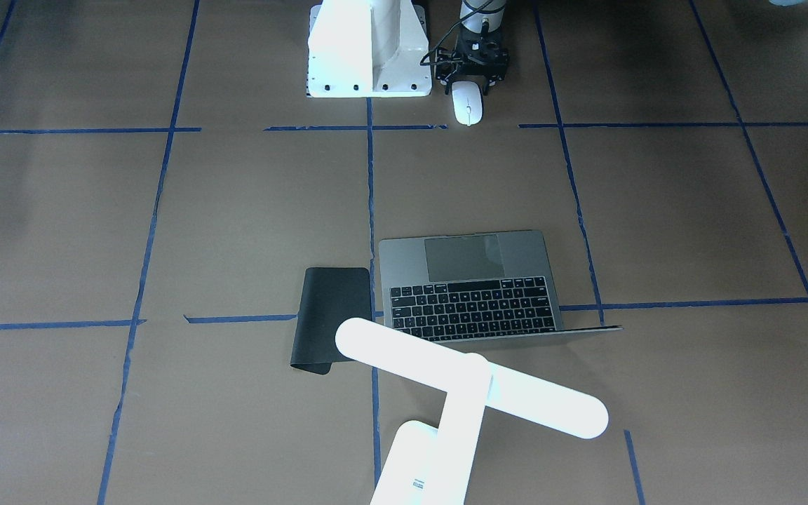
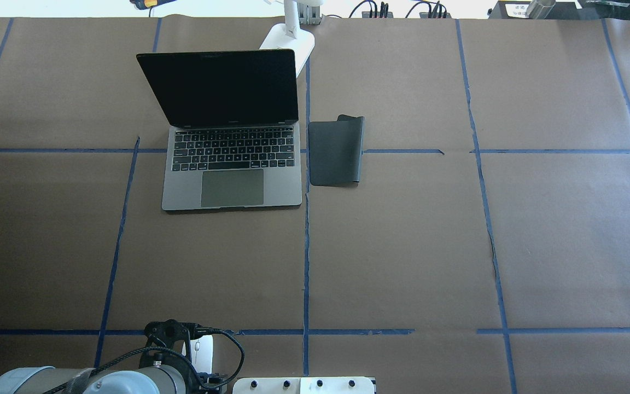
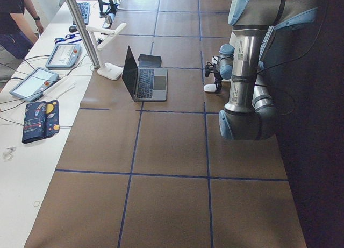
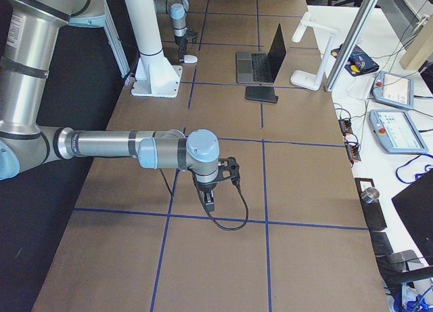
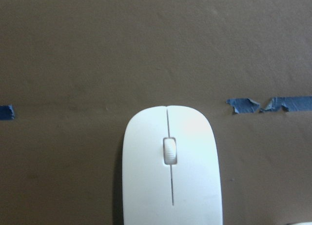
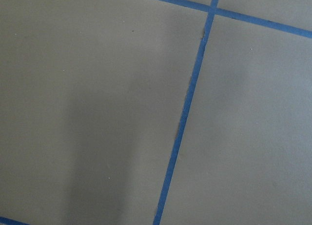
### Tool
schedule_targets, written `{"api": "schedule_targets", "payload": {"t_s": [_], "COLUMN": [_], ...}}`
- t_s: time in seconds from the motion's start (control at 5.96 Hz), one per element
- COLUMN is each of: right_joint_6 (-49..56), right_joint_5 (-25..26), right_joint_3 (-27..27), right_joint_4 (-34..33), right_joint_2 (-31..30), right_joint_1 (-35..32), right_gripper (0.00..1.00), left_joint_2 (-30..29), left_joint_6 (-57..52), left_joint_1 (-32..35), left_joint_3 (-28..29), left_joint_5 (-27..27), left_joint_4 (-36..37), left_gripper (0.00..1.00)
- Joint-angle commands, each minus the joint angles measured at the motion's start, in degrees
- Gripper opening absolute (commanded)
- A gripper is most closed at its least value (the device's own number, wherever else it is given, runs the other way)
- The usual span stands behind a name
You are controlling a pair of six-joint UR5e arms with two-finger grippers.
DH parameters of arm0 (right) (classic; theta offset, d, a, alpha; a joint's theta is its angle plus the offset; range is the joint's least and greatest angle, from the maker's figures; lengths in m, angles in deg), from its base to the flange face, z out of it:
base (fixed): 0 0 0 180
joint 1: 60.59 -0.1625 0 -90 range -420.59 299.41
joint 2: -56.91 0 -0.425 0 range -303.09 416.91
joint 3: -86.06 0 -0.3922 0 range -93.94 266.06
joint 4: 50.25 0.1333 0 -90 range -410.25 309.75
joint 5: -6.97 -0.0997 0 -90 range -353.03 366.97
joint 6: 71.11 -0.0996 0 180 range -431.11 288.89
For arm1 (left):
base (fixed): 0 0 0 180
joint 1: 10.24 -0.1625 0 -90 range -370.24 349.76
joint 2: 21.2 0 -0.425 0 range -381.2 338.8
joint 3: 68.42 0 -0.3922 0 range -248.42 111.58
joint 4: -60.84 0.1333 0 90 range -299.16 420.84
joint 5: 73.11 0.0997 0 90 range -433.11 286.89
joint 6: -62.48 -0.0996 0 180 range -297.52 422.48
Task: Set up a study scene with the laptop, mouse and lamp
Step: 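Carry the white mouse with the left gripper over the mouse pad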
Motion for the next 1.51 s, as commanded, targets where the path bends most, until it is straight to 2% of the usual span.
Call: {"api": "schedule_targets", "payload": {"t_s": [0.0,0.17,0.34,0.5,0.67,1.17,1.34], "right_joint_6": [0.0,-0.3,-0.3,-0.3,-0.3,-0.3,-0.3], "right_joint_5": [-0.1,-0.1,-0.1,-0.1,0.0,-0.1,-0.1], "right_joint_3": [0.0,-0.1,-0.1,-0.1,-0.3,-0.3,-0.3], "right_joint_4": [0.0,0.0,0.0,0.0,0.0,0.0,0.0], "right_joint_2": [0.1,0.2,0.2,0.2,0.2,0.0,0.1], "right_joint_1": [0.0,0.0,0.0,0.0,0.0,0.0,0.0], "right_gripper": [1.0,1.0,1.0,1.0,1.0,1.0,1.0], "left_joint_2": [0.0,-0.2,-2.5,-7.7,-13.8,-40.5,-48.6], "left_joint_6": [-0.1,-0.4,-1.7,-7.0,-9.0,-16.8,-17.4], "left_joint_1": [0.7,1.7,3.6,7.1,11.6,25.4,28.4], "left_joint_3": [-0.4,-1.1,-1.1,0.0,4.0,31.4,43.2], "left_joint_5": [-0.1,-0.3,-0.6,-0.7,-1.0,-12.3,-16.0], "left_joint_4": [0.0,-0.1,0.1,0.6,0.8,-0.1,-2.0], "left_gripper": [0.16,0.08,0.07,0.07,0.07,0.05,0.05]}}
